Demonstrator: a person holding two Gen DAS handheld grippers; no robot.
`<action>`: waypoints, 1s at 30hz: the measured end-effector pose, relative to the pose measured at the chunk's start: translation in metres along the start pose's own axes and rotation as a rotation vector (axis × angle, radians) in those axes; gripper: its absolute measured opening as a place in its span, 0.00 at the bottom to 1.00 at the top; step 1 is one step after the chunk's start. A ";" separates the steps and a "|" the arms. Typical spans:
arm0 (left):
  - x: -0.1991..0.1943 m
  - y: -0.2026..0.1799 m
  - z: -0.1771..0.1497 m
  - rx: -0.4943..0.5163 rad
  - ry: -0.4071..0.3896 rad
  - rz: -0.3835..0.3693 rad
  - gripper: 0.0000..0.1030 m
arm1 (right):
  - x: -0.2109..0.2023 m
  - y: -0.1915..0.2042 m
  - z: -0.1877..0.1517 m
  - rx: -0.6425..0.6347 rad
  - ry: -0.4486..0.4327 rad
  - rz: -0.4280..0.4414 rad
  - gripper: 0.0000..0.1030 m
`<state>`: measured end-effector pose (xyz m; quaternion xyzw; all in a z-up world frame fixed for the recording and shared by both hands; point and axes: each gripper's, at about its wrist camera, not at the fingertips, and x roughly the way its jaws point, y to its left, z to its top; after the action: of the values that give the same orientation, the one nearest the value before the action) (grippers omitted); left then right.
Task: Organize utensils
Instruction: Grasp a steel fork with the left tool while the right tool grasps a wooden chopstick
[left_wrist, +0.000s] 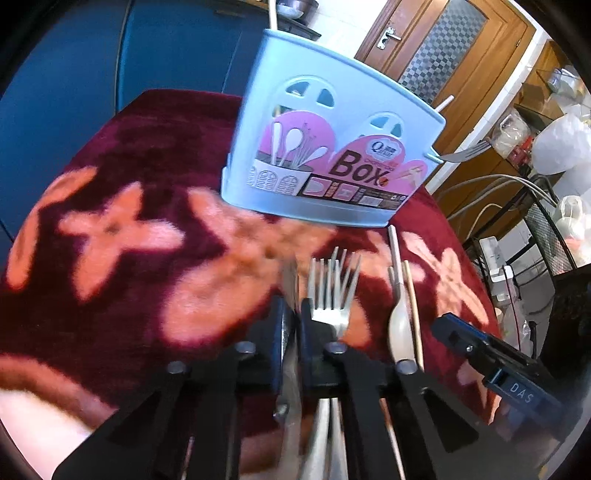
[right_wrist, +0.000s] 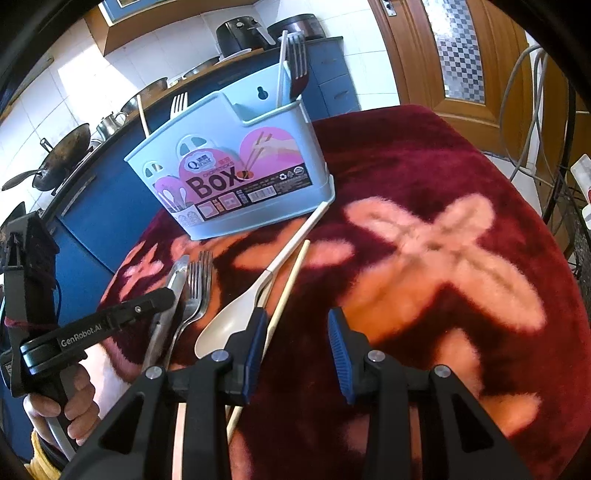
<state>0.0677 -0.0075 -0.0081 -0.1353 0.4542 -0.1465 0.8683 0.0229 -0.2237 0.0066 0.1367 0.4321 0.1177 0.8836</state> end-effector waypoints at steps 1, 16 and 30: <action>0.001 0.002 0.000 -0.007 0.012 -0.014 0.01 | 0.001 0.001 0.000 0.001 0.004 0.005 0.36; 0.020 -0.003 0.011 0.032 0.137 -0.007 0.03 | 0.030 0.001 0.023 -0.002 0.158 -0.007 0.26; 0.031 -0.014 0.026 0.081 0.187 0.039 0.01 | 0.047 -0.002 0.042 -0.061 0.300 0.004 0.12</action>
<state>0.1041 -0.0300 -0.0123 -0.0767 0.5297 -0.1596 0.8295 0.0847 -0.2164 -0.0035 0.0916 0.5549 0.1519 0.8128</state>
